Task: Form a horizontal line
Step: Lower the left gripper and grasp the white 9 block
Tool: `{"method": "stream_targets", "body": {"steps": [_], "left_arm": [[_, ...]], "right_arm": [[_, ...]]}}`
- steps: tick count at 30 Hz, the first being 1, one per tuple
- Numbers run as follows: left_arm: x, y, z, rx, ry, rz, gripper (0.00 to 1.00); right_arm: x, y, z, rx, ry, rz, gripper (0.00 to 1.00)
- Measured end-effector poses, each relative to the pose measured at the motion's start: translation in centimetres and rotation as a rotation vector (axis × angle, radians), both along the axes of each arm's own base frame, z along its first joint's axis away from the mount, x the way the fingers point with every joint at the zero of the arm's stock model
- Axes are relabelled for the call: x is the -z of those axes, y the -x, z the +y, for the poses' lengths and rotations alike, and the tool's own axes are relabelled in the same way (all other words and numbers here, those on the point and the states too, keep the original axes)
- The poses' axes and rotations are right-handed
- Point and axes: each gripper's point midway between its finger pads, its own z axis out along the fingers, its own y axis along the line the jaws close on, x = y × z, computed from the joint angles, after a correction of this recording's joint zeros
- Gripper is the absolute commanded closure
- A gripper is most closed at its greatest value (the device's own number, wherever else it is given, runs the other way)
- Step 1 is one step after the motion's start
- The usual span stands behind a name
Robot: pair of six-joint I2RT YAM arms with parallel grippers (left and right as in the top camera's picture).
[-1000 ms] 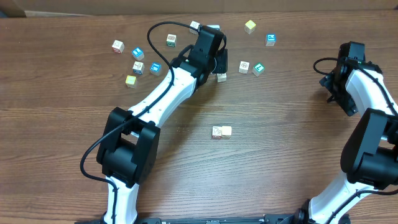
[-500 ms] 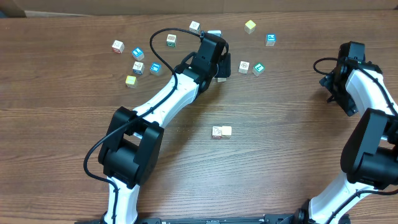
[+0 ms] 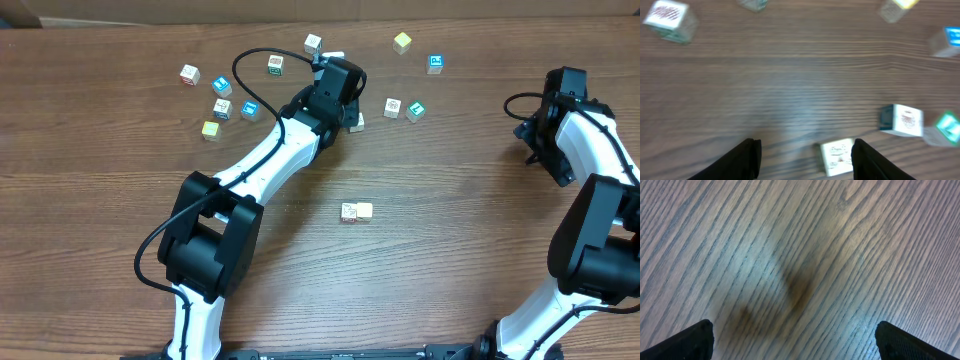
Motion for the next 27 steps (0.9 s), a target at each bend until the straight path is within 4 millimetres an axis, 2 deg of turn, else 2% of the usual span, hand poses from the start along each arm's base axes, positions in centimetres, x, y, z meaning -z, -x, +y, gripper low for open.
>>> {"method": "stream_targets", "body": {"steps": [8, 19, 27], "left_arm": [[1.5, 1.3, 2.1, -0.078, -0.055, 0.073, 0.46], [2.3, 1.6, 4.3, -0.114, -0.089, 0.119, 0.45], [3.6, 3.6, 5.6, -0.118, -0.150, 0.217, 0.46]], "right_arm": [[0.0, 0.0, 0.0, 0.000, 0.000, 0.000, 0.00], [0.0, 0.0, 0.0, 0.000, 0.000, 0.000, 0.00], [0.0, 0.0, 0.0, 0.000, 0.000, 0.000, 0.00]]}}
